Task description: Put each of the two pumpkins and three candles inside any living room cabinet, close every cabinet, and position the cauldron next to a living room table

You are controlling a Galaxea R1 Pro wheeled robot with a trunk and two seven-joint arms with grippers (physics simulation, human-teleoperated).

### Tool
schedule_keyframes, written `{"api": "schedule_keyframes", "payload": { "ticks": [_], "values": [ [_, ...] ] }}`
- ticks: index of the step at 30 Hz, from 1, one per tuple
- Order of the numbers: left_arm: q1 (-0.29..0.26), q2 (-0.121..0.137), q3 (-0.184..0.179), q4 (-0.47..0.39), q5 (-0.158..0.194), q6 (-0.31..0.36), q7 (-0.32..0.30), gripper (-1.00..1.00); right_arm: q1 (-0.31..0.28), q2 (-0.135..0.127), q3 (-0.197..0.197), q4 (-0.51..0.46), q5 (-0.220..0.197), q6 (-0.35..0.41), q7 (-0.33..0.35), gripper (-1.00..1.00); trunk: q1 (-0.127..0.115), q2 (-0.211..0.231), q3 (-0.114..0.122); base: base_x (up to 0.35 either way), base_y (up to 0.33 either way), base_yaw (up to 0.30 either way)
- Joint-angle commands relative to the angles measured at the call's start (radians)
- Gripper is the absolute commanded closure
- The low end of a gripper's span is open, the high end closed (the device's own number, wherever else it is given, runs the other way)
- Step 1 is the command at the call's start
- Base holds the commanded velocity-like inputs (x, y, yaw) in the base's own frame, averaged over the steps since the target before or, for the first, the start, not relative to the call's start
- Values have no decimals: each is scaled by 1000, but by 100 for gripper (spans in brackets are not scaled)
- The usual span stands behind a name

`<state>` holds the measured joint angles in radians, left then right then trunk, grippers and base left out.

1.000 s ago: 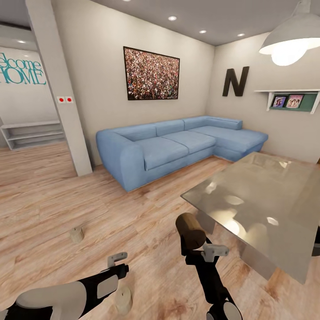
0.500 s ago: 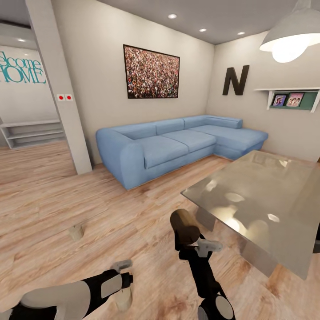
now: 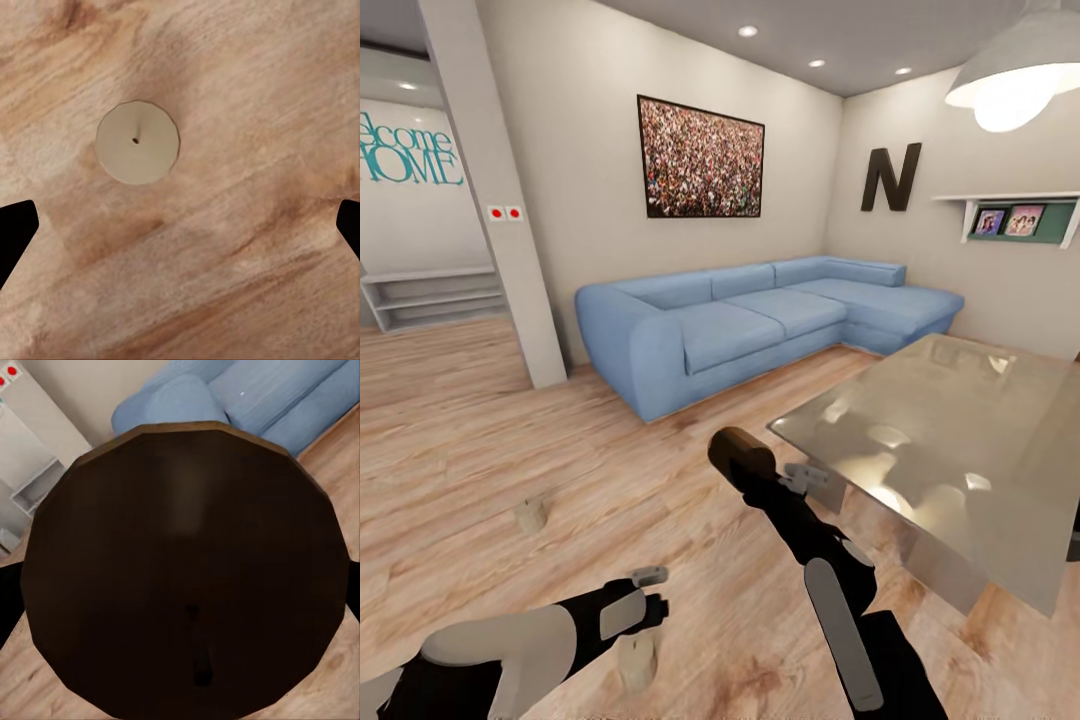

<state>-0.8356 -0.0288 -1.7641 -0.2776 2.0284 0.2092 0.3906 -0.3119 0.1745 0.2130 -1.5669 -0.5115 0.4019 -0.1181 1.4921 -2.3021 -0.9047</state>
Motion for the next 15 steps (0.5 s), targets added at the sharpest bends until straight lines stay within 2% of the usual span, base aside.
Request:
{"api": "schedule_keyframes", "payload": {
  "ticks": [1, 10, 12, 15],
  "values": [
    [-1, 1, -3, -2, 1, 1, 14, -100, -3, 0, 1, 0, -17, 5, -3, 100, 4, -8, -4, 0, 0, 0],
    [-2, 2, -2, -2, 2, -2, 33, -100, -6, -1, 1, -1, -34, 9, 30, 100, 38, -71, -32, 0, 0, 0],
    [-2, 0, -2, -2, 1, -4, 34, -100, -6, -1, 1, -2, -52, 10, 53, 100, 46, -85, -39, 0, 0, 0],
    [-2, -1, -2, -2, 1, -8, 33, -100, -5, -2, -1, -1, -119, 10, 92, 100, 57, -106, -48, 0, 0, 0]
  ]
}}
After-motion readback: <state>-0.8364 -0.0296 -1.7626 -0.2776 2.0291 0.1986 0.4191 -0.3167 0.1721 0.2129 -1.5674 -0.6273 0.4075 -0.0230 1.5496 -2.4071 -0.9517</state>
